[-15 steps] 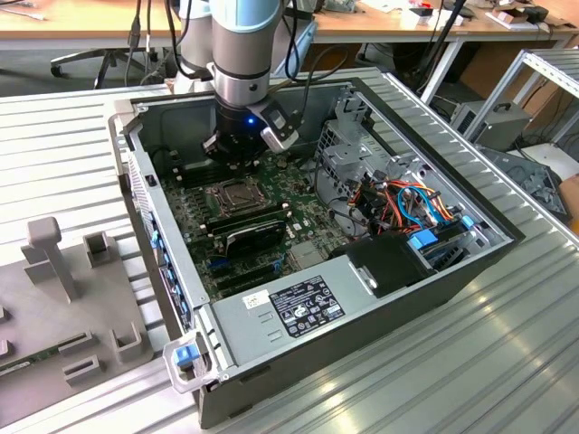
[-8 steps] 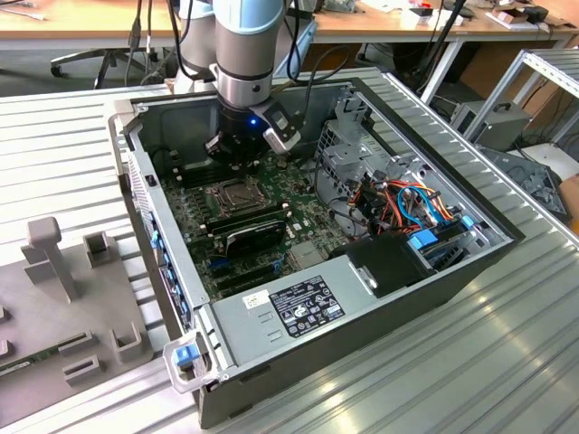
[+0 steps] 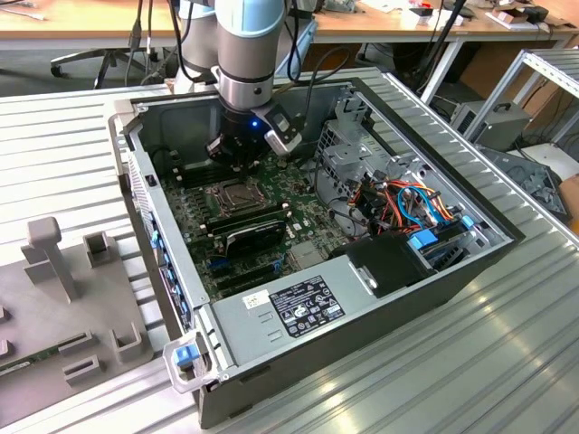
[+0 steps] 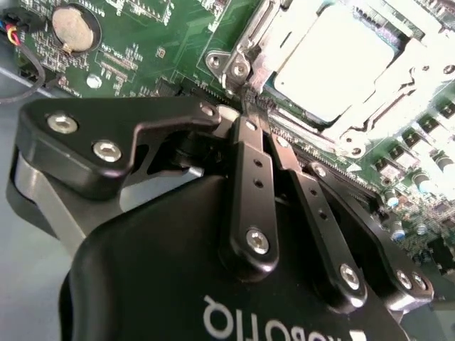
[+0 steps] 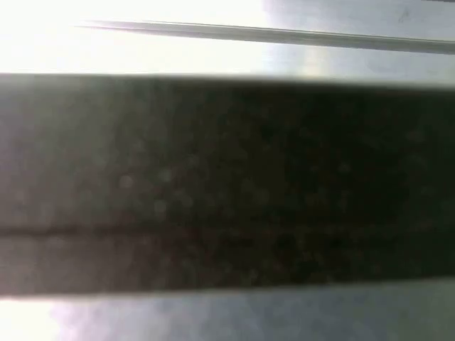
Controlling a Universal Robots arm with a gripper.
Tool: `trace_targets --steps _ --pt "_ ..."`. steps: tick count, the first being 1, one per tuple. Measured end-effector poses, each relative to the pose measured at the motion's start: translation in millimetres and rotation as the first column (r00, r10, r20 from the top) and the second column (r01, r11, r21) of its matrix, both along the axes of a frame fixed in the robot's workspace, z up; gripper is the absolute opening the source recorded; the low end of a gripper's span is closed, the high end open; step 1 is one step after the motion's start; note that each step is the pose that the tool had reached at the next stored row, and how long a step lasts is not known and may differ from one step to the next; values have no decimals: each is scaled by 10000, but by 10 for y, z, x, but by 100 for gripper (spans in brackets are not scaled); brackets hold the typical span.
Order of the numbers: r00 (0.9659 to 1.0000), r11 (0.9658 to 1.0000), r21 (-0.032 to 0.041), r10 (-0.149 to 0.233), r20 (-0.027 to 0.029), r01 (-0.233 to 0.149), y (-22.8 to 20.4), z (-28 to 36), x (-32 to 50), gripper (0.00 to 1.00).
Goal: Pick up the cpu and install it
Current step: 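Install the first cpu locking lever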
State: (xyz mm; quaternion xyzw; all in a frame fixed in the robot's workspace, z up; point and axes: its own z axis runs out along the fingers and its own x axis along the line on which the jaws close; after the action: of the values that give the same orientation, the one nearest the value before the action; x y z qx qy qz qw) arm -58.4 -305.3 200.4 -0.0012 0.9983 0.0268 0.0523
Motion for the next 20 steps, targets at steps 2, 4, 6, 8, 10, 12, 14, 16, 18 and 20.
trace_targets --steps 2,4,6,8,10,12,14,16,18,20 --pt "10000 10000 -17 0 -6 0 -3 -1 -1 11" --pt "10000 10000 -16 0 -6 0 -3 -1 -1 11" --pt "10000 10000 -17 1 -6 -1 -1 -1 -1 11" --pt "10000 10000 -16 1 -6 -1 4 -1 -1 11" --pt "10000 10000 -14 1 -6 -1 6 -1 -1 11" --pt "10000 10000 -14 -2 -9 2 7 1 -1 11" --pt "10000 10000 -12 -1 -11 1 6 7 -1 11" --pt "10000 10000 -11 0 -13 0 7 19 0 11" --pt "10000 10000 -14 0 -15 0 6 48 -1 11" --pt "10000 10000 -14 -1 -16 0 6 64 -1 11"
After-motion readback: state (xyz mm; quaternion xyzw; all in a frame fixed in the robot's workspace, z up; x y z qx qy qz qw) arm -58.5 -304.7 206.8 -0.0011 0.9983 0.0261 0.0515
